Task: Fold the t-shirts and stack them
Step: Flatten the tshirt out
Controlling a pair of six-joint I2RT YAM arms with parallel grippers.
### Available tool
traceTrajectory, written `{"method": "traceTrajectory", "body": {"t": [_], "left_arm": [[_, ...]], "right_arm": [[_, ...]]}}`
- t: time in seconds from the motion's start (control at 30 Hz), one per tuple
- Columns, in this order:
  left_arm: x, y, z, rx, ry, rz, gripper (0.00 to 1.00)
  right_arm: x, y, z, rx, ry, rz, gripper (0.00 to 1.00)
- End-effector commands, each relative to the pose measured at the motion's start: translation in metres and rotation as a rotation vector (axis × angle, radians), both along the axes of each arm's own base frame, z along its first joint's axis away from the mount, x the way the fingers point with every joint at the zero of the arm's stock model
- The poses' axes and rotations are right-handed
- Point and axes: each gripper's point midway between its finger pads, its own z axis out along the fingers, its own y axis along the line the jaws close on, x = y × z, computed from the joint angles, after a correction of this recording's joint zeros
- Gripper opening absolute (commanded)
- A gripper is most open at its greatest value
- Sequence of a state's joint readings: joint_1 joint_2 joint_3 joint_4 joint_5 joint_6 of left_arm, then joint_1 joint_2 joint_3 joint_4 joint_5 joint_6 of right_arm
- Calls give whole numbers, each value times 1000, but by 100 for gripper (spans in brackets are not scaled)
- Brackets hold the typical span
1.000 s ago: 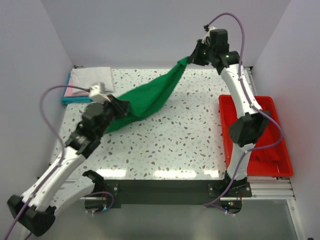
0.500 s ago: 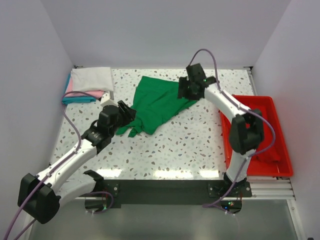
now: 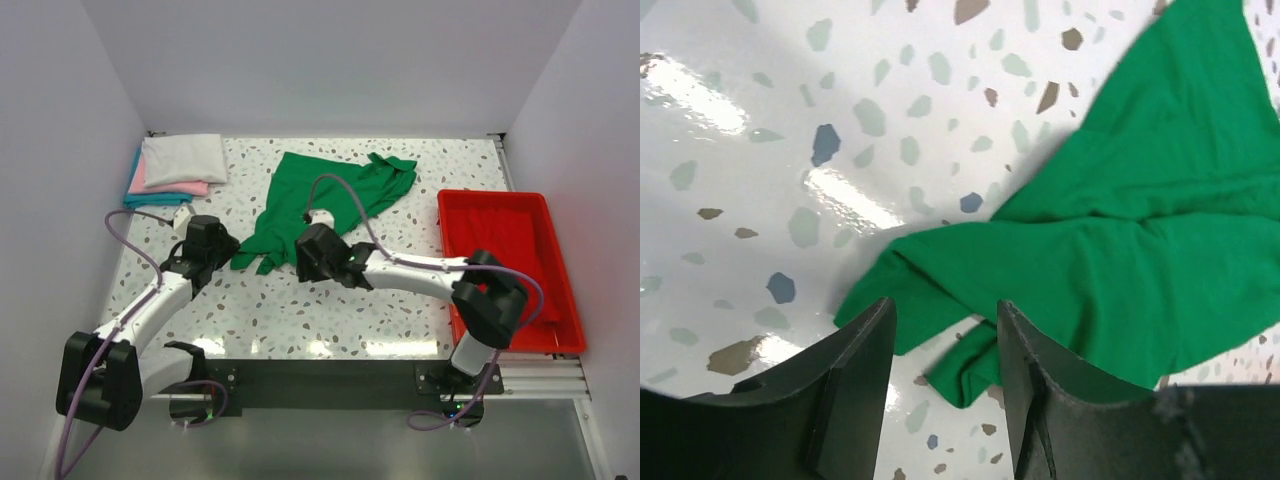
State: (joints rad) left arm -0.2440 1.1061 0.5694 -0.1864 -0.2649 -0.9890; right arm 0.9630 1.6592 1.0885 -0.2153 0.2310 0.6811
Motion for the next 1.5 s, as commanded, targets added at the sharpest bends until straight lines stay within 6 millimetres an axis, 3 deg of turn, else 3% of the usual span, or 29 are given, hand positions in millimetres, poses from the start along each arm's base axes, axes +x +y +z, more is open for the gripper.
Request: {"method": "traceTrajectory", "body": {"t": [0.0,0.2,0.37,0.73,0.97,1.23,1.47], "left_arm": [[13,6,6,-36,-46,18,49],[5,19,-16,33,8,18,49],[5,11,-32,10,13,-32,50],[6,6,-50,0,36,-59,49],[-2,10,-64,16,82,-45,47],[-4,11,-55,19,42,-55,48],[-6,12,-59,39,67,-65,48]], "right_arm": [[18,47,20,63,-112,-29,47],[21,93,-6,25,-95,2,47],[25,114,-19,7,-88,-32,47],[28,117,-55,-53,-49,-131,47],[37,106,-54,-53,-91,-216,48],[42,112,-53,-48,-99,-227,47],[44,114,-58,-63,-94,-230,33]]}}
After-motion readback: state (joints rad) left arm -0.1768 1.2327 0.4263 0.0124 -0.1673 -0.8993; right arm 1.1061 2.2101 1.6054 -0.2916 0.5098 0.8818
